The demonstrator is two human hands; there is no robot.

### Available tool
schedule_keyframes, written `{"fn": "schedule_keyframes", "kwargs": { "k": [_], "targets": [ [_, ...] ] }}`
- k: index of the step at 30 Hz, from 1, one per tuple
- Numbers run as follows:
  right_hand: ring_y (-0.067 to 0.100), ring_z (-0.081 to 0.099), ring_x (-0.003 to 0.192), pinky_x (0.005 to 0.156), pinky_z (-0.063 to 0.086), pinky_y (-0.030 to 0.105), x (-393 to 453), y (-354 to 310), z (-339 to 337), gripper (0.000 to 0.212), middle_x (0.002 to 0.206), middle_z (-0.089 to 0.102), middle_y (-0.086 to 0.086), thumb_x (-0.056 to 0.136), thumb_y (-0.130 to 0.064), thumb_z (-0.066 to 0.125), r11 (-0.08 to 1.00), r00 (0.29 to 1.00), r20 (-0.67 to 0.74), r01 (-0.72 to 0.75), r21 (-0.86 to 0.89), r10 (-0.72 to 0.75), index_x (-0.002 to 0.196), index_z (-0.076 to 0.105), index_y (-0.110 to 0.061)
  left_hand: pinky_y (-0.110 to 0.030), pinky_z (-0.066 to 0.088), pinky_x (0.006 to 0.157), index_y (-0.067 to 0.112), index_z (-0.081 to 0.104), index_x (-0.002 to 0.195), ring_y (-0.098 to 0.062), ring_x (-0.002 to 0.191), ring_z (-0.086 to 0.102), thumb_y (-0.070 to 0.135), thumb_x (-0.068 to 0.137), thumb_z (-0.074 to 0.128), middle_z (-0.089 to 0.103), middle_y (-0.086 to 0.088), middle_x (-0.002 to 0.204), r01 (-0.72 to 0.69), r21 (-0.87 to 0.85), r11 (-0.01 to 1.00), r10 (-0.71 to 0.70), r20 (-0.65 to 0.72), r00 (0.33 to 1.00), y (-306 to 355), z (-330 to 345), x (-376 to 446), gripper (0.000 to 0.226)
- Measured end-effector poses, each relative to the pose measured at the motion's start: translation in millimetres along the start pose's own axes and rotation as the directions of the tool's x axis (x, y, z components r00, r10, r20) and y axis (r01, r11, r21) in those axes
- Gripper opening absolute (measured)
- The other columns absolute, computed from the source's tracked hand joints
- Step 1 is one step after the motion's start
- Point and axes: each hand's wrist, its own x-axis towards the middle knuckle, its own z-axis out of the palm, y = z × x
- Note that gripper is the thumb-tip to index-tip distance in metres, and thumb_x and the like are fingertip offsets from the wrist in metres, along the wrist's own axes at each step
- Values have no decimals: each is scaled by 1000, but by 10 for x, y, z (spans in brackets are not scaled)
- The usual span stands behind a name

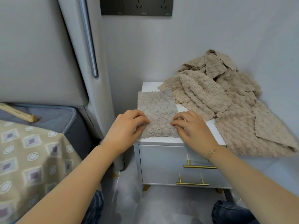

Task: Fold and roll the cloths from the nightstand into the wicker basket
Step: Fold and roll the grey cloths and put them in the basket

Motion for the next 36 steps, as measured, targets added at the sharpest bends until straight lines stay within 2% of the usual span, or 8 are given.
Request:
{"fn": "schedule_keyframes", "kwargs": {
  "k": [5, 11, 15, 20, 25, 28, 32, 36],
  "targets": [
    [13, 48, 106, 93, 43, 34, -62, -51, -124, 44, 111, 61, -7, 91, -42, 41, 984, 977, 178, -136, 115, 114, 116, 68, -18, -40, 51, 88, 22, 66, 121, -15, 107, 59, 42, 95, 32, 65, 8, 119, 25, -32, 999, -22, 93, 995, -7, -51, -113, 47],
    [8, 42, 113, 99, 34, 22, -140, -65, -171, 73, 127, 48, -9, 75, -65, 64, 983, 942, 306, -166, 80, 135, 135, 52, -23, -27, 33, 104, 25, 47, 140, -10, 125, 44, 74, 77, 42, 48, 12, 138, 40, 19, 999, -44, 229, 972, 27, -59, -215, 79],
    [7, 43, 99, 85, 39, 23, -243, -124, -168, 49, 110, 51, -10, 77, -39, 76, 987, 974, 200, -131, 94, 110, 120, 61, -21, -33, 47, 91, 24, 61, 126, -13, 108, 55, 41, 77, 75, 60, 11, 120, -15, -16, 1000, 17, 116, 993, 61, -3, -317, 53],
    [7, 41, 89, 75, 35, 19, -368, -164, -210, 37, 96, 54, -7, 69, -10, 80, 982, 980, 161, -135, 131, 114, 102, 67, -18, -27, 48, 84, 27, 71, 106, -8, 95, 56, 25, 79, 77, 65, 15, 103, 33, -104, 994, -30, 22, 999, 212, -13, -411, 29],
    [4, 41, 85, 78, 33, 12, -337, -137, -249, 38, 86, 50, -14, 72, -50, 71, 920, 964, 128, -262, 293, 233, 93, 71, -18, -18, 40, 83, 26, 73, 95, -11, 94, 51, 35, 82, 73, 64, 14, 96, 281, -314, 907, -248, 140, 959, 243, -72, -333, 16],
    [15, 44, 89, 79, 37, 26, -282, -81, -243, 63, 83, 51, -2, 67, -70, 58, 861, 917, 188, -396, 320, 352, 77, 65, -8, -29, 45, 76, 24, 73, 80, -15, 81, 54, 34, 82, 73, 63, 3, 87, 371, -377, 849, -315, 202, 927, 236, -82, -231, 10],
    [18, 41, 75, 71, 35, 37, -184, -91, -237, 60, 67, 42, -1, 64, -73, 54, 812, 871, 215, -489, 318, 441, 55, 39, -15, -30, 37, 63, 0, 51, 64, -15, 63, 42, 44, 80, 71, 46, -4, 75, 549, -388, 740, -466, 293, 835, 187, -34, -129, 51],
    [11, 35, 59, 65, 29, 32, -111, -76, -198, 56, 56, 34, -7, 69, -65, 57, 788, 858, 191, -514, 340, 477, 47, 29, -21, -26, 26, 56, 6, 41, 61, -15, 58, 31, 50, 76, 73, 32, -7, 67, 659, -459, 596, -566, 343, 750, 192, -11, -35, 56]
  ]
}}
